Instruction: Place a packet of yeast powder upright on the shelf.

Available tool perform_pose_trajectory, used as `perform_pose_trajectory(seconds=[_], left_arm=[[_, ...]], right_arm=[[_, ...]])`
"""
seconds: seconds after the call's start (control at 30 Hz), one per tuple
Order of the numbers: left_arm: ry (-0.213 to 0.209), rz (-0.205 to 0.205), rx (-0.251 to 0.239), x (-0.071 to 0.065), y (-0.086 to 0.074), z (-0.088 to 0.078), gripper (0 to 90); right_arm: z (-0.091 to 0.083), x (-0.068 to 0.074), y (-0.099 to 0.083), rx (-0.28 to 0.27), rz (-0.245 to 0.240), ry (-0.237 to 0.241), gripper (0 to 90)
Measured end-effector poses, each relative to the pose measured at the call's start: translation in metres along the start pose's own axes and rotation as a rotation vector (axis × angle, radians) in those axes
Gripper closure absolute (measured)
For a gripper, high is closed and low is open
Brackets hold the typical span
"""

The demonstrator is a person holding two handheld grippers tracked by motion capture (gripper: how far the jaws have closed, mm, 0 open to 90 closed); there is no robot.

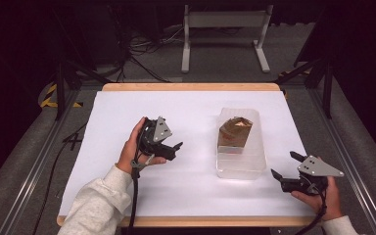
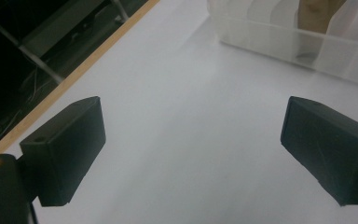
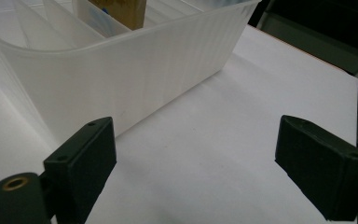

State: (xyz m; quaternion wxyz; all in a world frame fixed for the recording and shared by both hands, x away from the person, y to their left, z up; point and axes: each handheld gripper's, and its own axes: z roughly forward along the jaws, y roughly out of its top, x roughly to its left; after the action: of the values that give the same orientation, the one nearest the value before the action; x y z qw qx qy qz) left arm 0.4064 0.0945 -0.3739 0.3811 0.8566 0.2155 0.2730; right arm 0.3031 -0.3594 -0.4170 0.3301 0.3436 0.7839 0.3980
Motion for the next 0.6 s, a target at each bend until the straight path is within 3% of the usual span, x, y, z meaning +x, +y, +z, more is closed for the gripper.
perform_pose_trajectory(seconds=[0.6], left_arm=[[0.028, 0.022, 0.074, 0.005, -0.041, -0.018, 8.1]], right_arm=[[0.0, 0.0, 0.0, 0.003, -0.001, -0.003, 13.0]])
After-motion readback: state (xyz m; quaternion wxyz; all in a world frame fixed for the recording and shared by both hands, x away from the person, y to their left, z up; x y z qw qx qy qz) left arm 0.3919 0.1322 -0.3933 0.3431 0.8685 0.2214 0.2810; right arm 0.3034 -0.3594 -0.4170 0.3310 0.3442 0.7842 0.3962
